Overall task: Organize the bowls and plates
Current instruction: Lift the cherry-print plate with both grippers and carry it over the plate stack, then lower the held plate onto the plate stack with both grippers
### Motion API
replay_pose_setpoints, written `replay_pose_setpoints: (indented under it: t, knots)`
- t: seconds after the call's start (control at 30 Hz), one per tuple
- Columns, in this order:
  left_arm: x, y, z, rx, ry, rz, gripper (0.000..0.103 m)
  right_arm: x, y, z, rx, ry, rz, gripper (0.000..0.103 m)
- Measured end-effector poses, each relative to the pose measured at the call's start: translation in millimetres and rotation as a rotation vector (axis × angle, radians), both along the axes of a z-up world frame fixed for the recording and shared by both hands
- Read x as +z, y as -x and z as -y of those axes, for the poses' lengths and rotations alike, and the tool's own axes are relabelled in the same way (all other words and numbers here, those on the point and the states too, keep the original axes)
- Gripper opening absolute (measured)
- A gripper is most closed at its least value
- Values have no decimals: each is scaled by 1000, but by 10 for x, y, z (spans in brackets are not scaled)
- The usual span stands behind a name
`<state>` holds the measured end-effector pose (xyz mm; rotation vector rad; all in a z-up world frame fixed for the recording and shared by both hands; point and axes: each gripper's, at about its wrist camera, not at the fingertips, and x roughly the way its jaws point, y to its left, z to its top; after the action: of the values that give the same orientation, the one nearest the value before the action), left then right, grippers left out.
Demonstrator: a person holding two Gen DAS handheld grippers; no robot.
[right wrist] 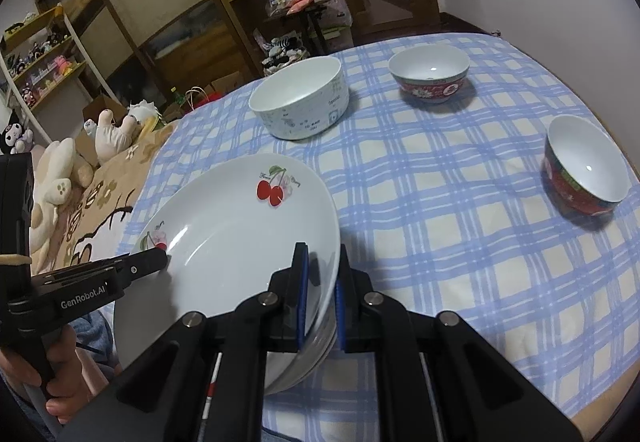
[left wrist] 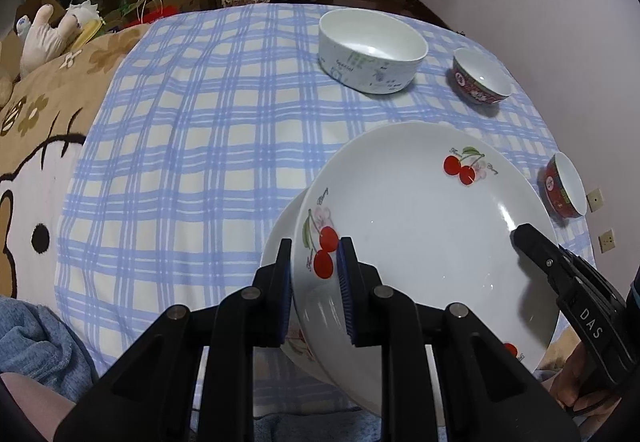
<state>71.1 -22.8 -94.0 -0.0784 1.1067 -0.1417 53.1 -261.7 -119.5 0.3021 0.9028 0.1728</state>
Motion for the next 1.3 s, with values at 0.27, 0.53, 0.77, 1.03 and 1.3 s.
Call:
replay_pose_setpoints:
  t: [0.27, 0.53, 0.77, 1.03, 1.3]
  knots:
    - [-147, -54, -21, 11, -15, -39, 21, -153, -113, -32, 19, 4, -36, 13]
    - [-345, -117, -26, 19, -33, -104, 21, -302, -179, -70, 21, 20, -76, 13]
    - [-531, -175, -22, 42, -46, -158, 21, -400, -219, -129, 31, 61, -103, 13]
    - [-605, -197, 87, -1, -88, -165, 20, -458, -274, -78, -3, 52, -123, 15]
    - [-608, -190, 97, -7, -91, -164, 20, -449, -265, -80, -6, 57, -121, 15]
